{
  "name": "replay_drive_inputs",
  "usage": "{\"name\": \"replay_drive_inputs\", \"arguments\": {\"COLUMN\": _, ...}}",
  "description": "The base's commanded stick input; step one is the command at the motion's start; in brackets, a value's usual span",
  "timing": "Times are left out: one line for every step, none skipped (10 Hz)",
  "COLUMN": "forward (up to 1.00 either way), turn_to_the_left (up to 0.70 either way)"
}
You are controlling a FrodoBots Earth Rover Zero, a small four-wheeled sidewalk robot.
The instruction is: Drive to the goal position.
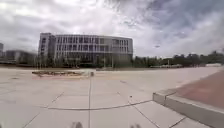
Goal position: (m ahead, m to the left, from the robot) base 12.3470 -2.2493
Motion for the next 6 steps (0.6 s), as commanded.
{"name": "replay_drive_inputs", "arguments": {"forward": 0.70, "turn_to_the_left": -0.34}}
{"name": "replay_drive_inputs", "arguments": {"forward": 0.70, "turn_to_the_left": -0.19}}
{"name": "replay_drive_inputs", "arguments": {"forward": 0.70, "turn_to_the_left": 0.00}}
{"name": "replay_drive_inputs", "arguments": {"forward": 0.70, "turn_to_the_left": 0.00}}
{"name": "replay_drive_inputs", "arguments": {"forward": 0.70, "turn_to_the_left": 0.00}}
{"name": "replay_drive_inputs", "arguments": {"forward": 0.70, "turn_to_the_left": 0.00}}
